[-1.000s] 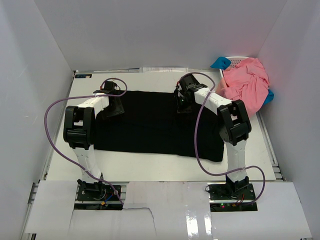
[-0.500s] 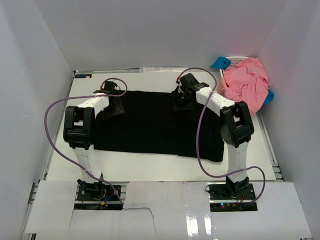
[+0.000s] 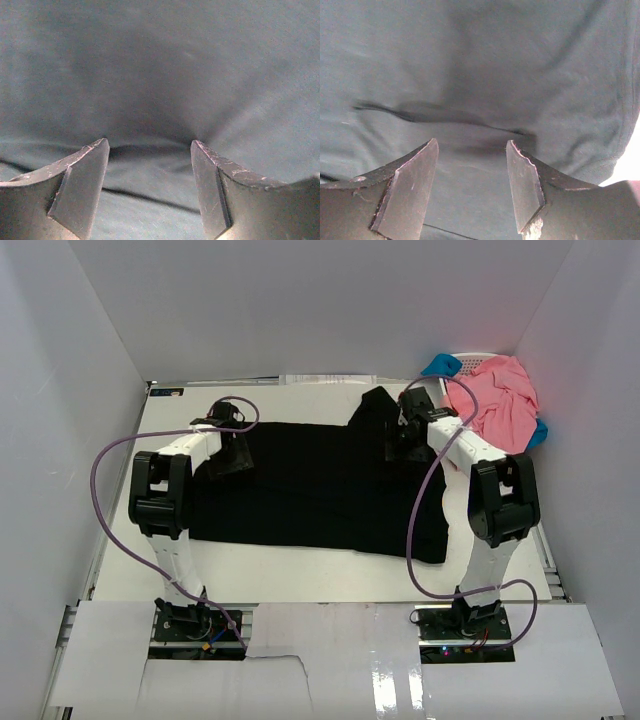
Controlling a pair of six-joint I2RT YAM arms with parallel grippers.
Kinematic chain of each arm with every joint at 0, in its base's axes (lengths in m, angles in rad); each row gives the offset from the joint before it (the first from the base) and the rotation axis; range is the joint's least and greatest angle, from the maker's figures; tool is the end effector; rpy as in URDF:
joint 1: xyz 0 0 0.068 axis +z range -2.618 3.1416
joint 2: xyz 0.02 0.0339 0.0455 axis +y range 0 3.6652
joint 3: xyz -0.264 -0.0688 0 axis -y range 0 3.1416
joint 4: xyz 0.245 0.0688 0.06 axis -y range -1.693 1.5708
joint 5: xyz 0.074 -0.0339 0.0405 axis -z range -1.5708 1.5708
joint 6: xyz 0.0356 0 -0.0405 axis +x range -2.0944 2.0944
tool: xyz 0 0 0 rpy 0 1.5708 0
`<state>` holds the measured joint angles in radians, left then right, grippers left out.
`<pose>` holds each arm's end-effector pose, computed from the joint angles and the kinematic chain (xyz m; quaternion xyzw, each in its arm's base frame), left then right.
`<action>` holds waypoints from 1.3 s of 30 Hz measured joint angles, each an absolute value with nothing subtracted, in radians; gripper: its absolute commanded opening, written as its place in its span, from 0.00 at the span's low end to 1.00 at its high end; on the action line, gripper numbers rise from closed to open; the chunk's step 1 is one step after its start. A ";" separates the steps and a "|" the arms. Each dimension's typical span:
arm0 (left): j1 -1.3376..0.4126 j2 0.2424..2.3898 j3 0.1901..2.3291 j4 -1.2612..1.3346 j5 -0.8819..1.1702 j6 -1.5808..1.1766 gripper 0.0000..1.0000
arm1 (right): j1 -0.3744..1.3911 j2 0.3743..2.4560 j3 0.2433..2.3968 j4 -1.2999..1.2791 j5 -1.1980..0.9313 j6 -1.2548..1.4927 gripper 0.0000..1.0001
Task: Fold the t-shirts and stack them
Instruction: Fold the flattened tshirt in 1/3 of the way
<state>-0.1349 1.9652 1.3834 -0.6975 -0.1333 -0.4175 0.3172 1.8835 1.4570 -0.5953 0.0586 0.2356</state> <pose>0.3876 -0.0478 0.1681 -0.1486 0.9760 0.0239 0.1574 0.3866 0.1247 0.2245 -0.0313 0.9617 0.0468 0.2684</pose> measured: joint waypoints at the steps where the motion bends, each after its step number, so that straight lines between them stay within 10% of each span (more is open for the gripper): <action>1: -0.145 1.965 1.390 -0.712 -0.115 -0.418 0.77 | 0.297 1.876 1.430 -0.595 0.041 0.236 0.63; 16: -0.639 1.672 1.435 -0.547 0.349 -0.589 0.78 | 0.070 1.694 1.136 -0.432 -0.284 0.227 0.64; 39: -0.917 2.071 1.356 -0.167 0.569 -0.717 0.78 | 0.030 1.808 1.097 -0.279 -0.529 0.232 0.63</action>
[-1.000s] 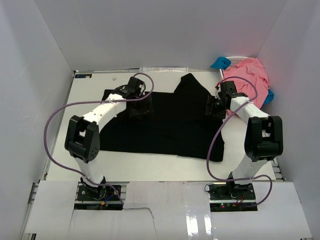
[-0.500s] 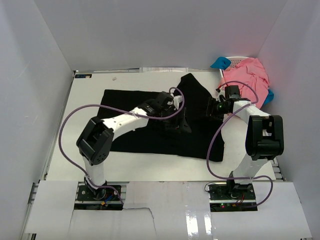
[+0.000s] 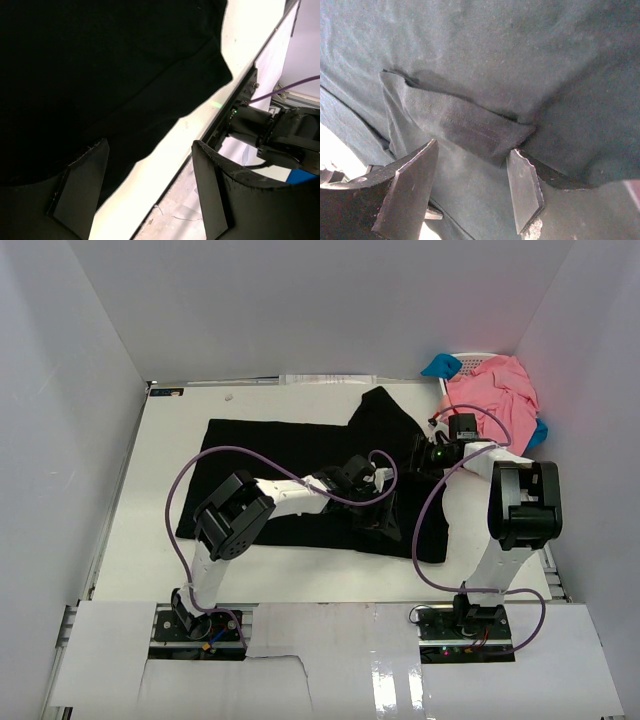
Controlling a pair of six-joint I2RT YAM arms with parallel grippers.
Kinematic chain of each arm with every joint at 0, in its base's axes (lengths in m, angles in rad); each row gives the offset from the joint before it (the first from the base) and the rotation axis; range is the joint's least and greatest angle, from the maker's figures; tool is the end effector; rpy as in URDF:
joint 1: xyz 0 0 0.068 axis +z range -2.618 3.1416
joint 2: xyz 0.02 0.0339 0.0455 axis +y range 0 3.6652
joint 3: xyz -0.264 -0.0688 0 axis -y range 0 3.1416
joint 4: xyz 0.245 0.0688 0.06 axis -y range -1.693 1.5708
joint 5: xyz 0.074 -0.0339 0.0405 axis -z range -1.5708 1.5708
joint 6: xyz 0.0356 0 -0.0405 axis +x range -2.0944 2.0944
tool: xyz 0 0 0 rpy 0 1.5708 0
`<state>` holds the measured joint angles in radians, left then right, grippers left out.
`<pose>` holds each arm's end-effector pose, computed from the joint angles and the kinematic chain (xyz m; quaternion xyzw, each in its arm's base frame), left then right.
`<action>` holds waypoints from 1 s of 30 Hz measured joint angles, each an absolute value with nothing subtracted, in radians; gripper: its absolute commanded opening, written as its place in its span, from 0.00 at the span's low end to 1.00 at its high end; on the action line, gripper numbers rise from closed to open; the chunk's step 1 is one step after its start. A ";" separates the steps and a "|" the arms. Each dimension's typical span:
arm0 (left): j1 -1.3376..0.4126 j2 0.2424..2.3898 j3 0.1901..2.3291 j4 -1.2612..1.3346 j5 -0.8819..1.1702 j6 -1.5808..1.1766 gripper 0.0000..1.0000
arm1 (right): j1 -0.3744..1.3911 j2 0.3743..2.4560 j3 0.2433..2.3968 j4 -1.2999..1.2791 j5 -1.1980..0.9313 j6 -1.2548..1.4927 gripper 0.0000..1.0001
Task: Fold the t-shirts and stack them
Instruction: Fold the flattened tshirt in 1/3 of the way
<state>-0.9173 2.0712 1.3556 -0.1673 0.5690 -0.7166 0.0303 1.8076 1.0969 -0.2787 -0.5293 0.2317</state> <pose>0.2504 -0.3586 0.1493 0.1847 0.8896 -0.4168 0.0289 0.3636 0.0290 0.1683 0.0184 0.9275 0.2846 0.2415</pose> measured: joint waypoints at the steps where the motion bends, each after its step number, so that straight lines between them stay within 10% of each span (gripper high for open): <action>1: -0.917 2.077 1.355 -0.166 0.568 -0.717 0.78 | 0.030 1.814 1.097 -0.273 -0.532 0.232 0.62; 10: -0.916 2.086 1.347 -0.138 0.571 -0.723 0.78 | 0.025 1.874 1.106 -0.221 -0.565 0.233 0.56; 17: -0.920 2.086 1.338 -0.117 0.571 -0.731 0.78 | 0.019 1.933 1.158 -0.204 -0.588 0.240 0.12; 30: -0.937 2.086 1.336 -0.108 0.566 -0.734 0.78 | -0.028 1.997 1.300 -0.205 -0.601 0.260 0.22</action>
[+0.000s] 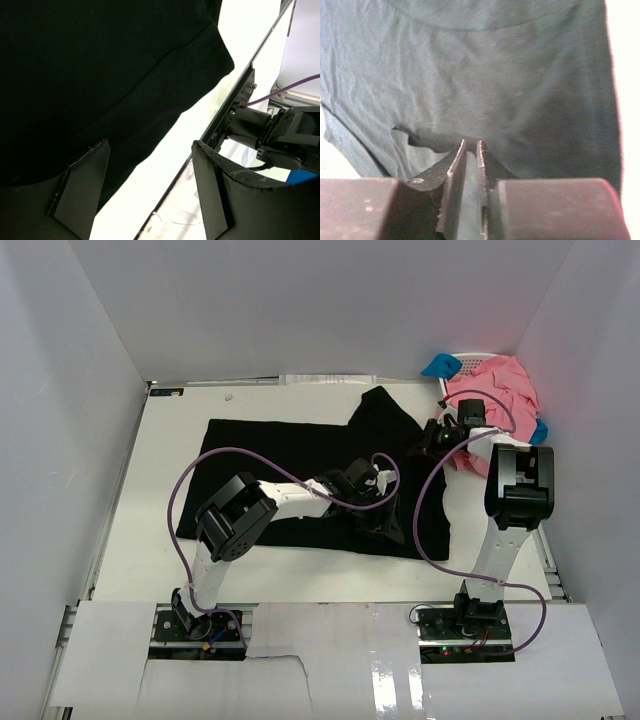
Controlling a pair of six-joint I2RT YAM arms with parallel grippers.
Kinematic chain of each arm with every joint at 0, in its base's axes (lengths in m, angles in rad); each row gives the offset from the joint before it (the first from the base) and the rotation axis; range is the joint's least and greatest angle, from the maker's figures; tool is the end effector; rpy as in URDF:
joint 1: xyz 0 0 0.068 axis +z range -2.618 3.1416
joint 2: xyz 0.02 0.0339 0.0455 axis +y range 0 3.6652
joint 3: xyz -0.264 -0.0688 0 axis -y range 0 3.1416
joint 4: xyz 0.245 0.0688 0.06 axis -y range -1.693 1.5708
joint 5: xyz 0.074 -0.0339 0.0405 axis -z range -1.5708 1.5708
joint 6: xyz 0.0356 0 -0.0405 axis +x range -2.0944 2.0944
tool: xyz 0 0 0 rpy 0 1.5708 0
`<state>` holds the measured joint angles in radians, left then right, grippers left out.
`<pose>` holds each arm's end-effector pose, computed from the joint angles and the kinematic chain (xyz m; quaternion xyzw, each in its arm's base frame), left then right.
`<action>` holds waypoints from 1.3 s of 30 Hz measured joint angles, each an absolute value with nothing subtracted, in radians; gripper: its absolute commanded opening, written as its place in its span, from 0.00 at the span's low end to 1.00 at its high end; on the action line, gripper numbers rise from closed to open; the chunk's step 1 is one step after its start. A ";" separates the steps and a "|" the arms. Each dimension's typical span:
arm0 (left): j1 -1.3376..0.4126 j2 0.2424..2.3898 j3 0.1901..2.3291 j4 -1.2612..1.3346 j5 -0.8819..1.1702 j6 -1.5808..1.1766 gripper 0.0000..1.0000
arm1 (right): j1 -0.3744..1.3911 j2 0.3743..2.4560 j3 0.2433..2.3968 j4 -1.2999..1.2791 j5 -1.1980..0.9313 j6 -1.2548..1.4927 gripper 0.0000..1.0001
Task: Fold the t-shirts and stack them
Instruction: Fold the flattened tshirt in 1/3 of the way
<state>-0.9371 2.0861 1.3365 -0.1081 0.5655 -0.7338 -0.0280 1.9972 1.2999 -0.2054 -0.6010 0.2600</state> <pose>0.2442 -0.3646 0.1415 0.1882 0.8854 -0.4240 0.0310 0.4200 0.0084 0.1614 0.0335 0.9070 0.3140 0.2787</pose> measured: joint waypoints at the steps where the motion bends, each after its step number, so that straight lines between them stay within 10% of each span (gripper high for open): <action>1: -0.939 2.086 1.336 -0.108 0.566 -0.733 0.78 | -0.034 1.998 1.304 -0.205 -0.597 0.260 0.23; 9: -0.947 2.086 1.336 -0.109 0.566 -0.733 0.78 | -0.048 1.998 1.306 -0.206 -0.551 0.256 0.27; 16: -0.949 2.086 1.419 -0.248 0.503 -0.694 0.82 | -0.032 1.929 1.308 -0.209 -0.488 0.248 0.67; 30: -0.232 2.016 1.940 -0.592 0.242 -0.501 0.86 | 0.024 2.046 1.882 -0.374 -0.405 0.204 0.68; 39: -0.142 2.122 1.895 -0.717 -0.026 -0.384 0.85 | 0.151 2.286 2.060 -0.590 -0.179 0.134 0.67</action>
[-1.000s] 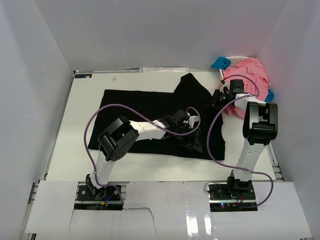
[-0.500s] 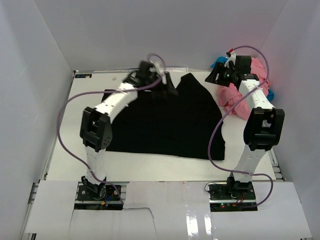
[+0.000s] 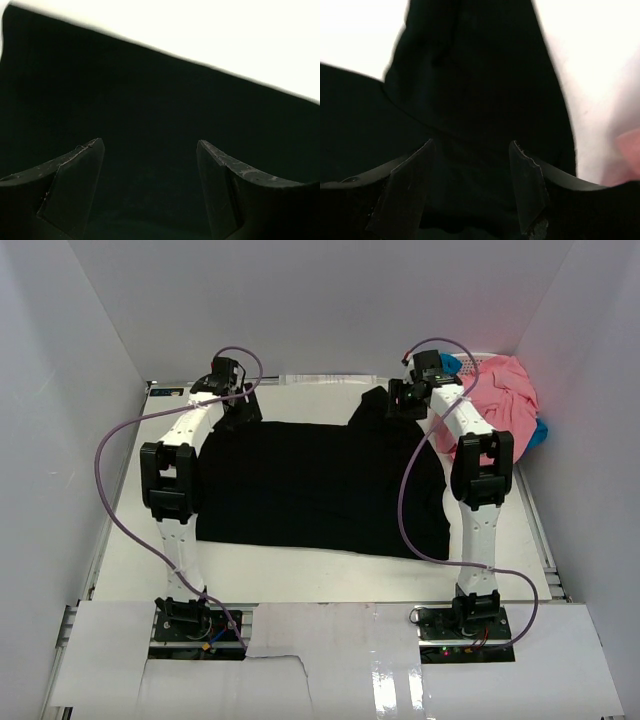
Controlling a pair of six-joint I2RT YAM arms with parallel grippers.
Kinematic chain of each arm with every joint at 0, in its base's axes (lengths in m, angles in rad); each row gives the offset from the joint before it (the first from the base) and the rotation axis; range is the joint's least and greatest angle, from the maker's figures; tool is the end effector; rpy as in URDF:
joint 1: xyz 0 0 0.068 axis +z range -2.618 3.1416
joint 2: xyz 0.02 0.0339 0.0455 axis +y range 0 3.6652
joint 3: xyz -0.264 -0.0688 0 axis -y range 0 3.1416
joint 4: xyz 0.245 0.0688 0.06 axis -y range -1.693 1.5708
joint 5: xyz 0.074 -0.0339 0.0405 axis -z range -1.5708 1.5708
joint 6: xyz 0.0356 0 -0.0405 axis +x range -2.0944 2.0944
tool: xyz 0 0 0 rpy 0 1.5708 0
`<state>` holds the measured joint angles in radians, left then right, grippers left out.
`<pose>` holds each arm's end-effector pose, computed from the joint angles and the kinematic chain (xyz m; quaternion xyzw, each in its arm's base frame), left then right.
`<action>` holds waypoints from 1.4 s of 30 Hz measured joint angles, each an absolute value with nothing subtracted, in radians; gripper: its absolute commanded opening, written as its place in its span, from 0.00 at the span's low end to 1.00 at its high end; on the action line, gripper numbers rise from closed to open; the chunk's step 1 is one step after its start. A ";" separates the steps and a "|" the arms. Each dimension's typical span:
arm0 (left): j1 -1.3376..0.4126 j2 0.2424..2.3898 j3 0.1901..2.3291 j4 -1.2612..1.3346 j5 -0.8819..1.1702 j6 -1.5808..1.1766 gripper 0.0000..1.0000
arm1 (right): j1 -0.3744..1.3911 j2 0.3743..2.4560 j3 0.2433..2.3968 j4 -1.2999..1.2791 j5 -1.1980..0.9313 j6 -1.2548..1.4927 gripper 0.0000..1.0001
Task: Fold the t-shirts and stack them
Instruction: Fold the flattened tshirt in 1/3 of the way, then grap the side of the flattened tshirt furthest away from the robot with both arms
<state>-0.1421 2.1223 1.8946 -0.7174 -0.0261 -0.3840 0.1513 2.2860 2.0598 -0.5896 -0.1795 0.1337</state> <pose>0.4701 -0.0663 0.2527 -0.1188 0.9439 -0.0680 0.3004 0.5132 0.0847 0.2369 -0.0412 0.9255 0.1346 0.3516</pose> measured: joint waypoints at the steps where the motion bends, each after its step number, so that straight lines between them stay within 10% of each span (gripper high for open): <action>1: -0.142 2.137 1.888 -0.727 -0.044 -0.373 0.85 | 0.170 2.286 2.044 -0.608 -0.149 0.126 0.67; 31: -0.147 2.311 1.892 -0.702 -0.385 -0.309 0.84 | 0.241 2.201 1.711 -0.578 0.110 0.130 0.63; 42: -0.131 2.095 1.543 -0.649 -0.431 -0.422 0.84 | 0.298 1.958 1.336 -0.486 0.137 0.200 0.62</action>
<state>-0.1310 2.0949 1.5433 -0.6495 -0.4313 -0.4225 0.2977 1.9575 1.3365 -0.4858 0.1368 0.1997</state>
